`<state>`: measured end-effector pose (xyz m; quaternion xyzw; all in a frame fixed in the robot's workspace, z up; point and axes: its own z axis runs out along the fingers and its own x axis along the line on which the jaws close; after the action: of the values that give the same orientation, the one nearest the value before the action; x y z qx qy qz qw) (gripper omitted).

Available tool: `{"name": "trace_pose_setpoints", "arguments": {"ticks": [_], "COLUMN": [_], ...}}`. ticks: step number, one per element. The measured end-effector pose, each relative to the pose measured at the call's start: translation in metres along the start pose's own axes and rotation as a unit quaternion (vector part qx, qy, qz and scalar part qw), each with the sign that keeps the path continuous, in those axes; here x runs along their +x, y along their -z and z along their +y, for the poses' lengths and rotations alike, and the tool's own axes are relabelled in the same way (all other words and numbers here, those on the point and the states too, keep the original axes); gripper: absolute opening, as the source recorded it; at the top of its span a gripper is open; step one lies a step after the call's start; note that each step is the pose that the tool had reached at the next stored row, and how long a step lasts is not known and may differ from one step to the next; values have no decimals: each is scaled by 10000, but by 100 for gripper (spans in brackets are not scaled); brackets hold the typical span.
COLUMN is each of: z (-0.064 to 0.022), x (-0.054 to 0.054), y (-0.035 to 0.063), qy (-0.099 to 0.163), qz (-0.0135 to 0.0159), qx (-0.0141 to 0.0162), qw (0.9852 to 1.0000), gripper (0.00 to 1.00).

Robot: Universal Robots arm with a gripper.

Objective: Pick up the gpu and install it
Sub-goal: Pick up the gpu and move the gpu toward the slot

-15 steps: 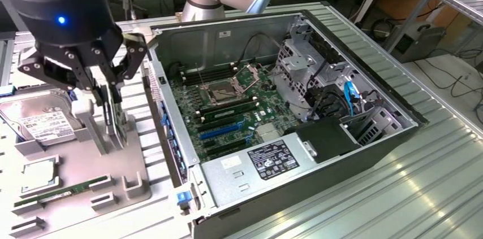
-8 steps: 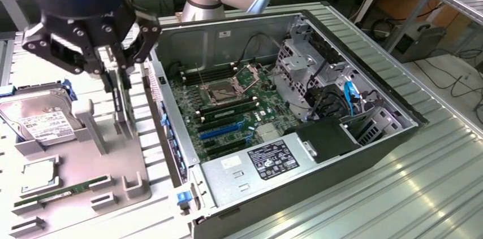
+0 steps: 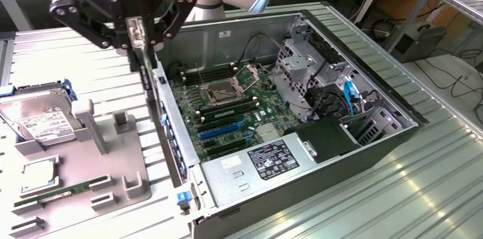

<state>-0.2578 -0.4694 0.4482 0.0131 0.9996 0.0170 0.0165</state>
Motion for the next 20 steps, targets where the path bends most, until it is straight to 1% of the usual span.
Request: {"name": "trace_pose_setpoints", "arguments": {"ticks": [3, 6, 7, 9, 14, 19, 20], "z": [0, 3, 5, 7, 18, 49, 61], "x": [-136, -284, -356, -448, -673, -896, -959], "y": [11, 6, 4, -8, -101, -202, -229], "qy": [-1, -2, -1, -2, -1, -1, -1], "qz": [21, 31, 34, 37, 40, 44, 46], "qx": [1, 2, 2, 3, 20, 30, 32], "qw": [10000, 10000, 10000, 10000, 10000, 10000, 10000], "gripper": [26, 26, 26, 26, 26, 26, 26]}}
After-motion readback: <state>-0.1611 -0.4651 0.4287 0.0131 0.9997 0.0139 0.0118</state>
